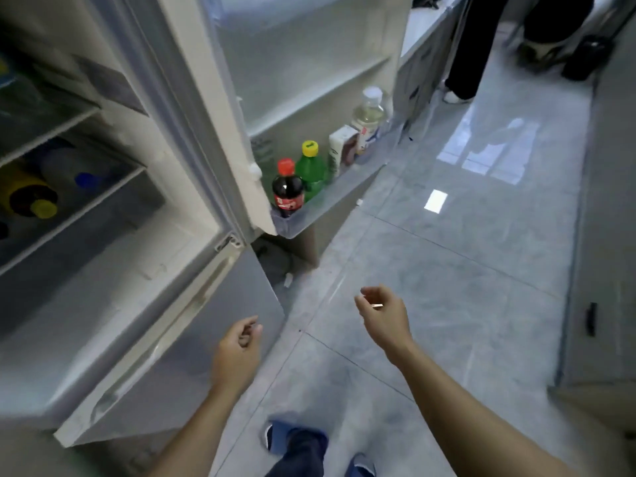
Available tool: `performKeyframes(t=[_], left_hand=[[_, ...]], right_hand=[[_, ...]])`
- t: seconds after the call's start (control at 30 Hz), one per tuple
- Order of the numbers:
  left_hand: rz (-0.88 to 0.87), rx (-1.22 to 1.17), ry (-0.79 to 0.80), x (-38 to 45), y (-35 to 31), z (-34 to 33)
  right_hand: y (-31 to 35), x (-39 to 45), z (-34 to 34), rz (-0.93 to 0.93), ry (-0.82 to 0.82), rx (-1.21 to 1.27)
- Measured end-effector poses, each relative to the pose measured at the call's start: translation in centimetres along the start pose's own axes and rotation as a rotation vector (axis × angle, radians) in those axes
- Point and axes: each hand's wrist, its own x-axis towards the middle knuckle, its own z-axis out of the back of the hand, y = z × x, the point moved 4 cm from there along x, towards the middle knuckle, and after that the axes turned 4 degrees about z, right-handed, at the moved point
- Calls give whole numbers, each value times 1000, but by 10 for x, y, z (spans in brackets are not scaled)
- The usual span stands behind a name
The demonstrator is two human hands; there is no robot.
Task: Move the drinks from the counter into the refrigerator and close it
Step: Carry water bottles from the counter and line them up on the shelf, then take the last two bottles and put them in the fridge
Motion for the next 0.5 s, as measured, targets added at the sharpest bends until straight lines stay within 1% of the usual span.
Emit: performKeyframes(t=[0.13,0.23,0.37,0.5], left_hand=[[131,91,179,-25,42,-43],[219,230,281,-38,74,-63],[323,363,422,-45,100,-81],[392,443,541,-39,100,-98]], right_hand=[[-90,-31,93,-259,-189,36],[-144,-62,142,-419,-298,65],[-191,-102,176,-573,-398,95],[-210,-135,188,-689,-463,116]])
